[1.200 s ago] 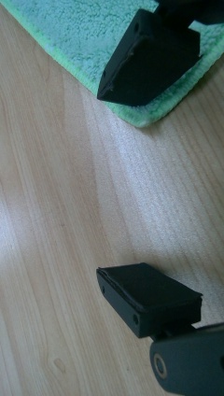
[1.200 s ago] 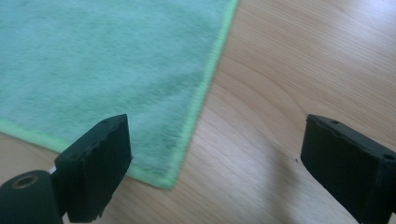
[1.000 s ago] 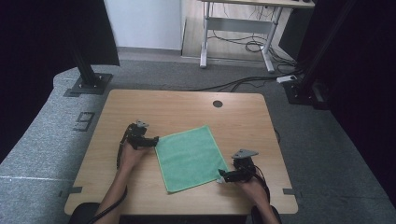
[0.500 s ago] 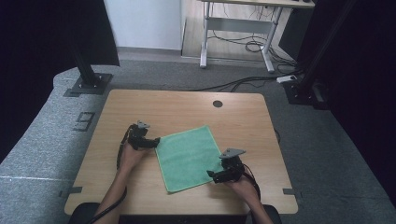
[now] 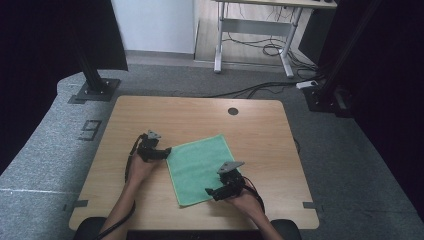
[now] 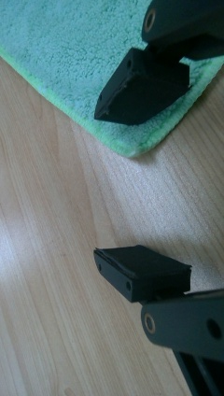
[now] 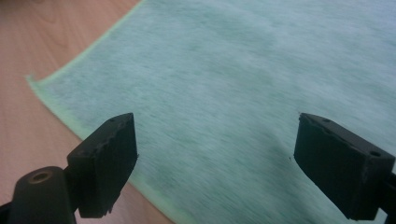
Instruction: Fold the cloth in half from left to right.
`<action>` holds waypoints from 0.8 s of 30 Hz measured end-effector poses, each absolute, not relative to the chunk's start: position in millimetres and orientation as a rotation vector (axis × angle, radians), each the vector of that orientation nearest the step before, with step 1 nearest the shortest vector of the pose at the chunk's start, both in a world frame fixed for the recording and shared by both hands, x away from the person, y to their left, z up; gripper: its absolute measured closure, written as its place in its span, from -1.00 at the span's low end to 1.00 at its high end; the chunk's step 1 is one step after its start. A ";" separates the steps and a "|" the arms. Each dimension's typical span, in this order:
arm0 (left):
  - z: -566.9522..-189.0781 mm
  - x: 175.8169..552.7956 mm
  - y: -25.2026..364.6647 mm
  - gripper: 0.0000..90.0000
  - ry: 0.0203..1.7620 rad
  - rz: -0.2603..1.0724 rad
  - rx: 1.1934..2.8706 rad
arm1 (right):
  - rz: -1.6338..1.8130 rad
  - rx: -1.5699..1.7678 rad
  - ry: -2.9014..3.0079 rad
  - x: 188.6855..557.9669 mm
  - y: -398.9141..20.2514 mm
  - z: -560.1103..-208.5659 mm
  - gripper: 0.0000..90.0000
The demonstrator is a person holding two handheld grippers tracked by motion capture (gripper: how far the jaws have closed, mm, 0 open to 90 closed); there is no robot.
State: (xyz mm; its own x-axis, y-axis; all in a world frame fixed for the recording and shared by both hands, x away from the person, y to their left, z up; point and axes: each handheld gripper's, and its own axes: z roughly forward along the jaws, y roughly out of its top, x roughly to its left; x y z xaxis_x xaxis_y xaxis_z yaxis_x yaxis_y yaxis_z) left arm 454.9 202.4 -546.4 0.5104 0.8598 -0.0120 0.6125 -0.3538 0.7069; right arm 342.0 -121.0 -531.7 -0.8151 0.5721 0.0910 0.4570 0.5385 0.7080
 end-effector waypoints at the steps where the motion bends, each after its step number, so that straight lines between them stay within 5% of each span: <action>1: -546.4 454.7 202.3 -0.34 1.197 0.482 2.092 | 1.140 0.870 2.625 341.5 -118.2 -532.1 -0.70; 15: -546.5 453.4 201.2 -0.31 1.208 0.486 2.083 | 1.152 0.720 2.743 327.0 -68.4 -537.4 -0.61; 24: -546.5 453.3 201.1 -0.31 1.210 0.486 2.082 | 1.165 0.600 2.818 317.7 -38.7 -538.4 -0.34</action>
State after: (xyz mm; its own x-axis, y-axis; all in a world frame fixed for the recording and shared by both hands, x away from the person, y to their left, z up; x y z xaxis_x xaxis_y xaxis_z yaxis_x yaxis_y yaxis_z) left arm 453.3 201.1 -546.5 0.4998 0.8660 -0.0139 0.6154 -0.3438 0.7092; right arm 317.7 -38.7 -538.4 -0.9248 0.3629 0.1140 0.3374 0.6442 0.6864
